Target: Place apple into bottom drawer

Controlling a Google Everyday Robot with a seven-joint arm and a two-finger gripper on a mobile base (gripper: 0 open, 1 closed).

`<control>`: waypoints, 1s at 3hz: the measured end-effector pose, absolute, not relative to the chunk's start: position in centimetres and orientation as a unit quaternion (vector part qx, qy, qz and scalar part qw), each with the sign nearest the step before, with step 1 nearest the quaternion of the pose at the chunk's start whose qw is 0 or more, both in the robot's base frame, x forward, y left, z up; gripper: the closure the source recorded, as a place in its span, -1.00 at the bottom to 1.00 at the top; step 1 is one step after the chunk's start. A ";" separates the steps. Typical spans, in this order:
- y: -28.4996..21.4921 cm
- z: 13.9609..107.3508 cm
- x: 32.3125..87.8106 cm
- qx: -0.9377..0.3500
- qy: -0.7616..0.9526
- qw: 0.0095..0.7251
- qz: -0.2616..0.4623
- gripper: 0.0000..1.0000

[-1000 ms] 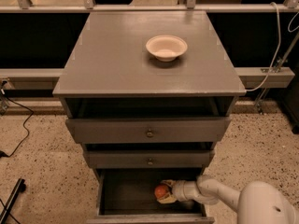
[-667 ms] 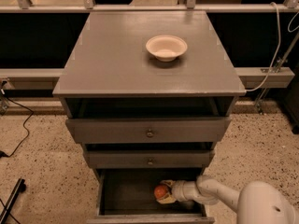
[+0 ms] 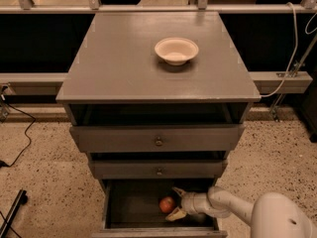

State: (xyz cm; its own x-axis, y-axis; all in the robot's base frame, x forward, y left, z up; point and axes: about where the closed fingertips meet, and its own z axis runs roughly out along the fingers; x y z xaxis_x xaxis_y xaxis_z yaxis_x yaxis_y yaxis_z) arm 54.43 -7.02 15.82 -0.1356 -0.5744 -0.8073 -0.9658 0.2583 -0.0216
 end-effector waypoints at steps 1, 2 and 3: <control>-7.0 15.8 54.4 -0.547 0.704 0.365 0.268 -1.00; -6.9 16.0 54.2 -0.546 0.701 0.366 0.277 -1.00; -7.6 17.3 53.9 -0.541 0.696 0.379 0.283 -1.00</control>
Offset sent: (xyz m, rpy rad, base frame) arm -0.0022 -0.0025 0.0064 0.0319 0.0070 0.0136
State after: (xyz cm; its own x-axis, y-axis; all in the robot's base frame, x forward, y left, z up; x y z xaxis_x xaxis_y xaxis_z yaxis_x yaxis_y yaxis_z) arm 53.87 -7.63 17.30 -0.1286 -0.5384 -0.8328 -0.9666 0.2558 -0.0162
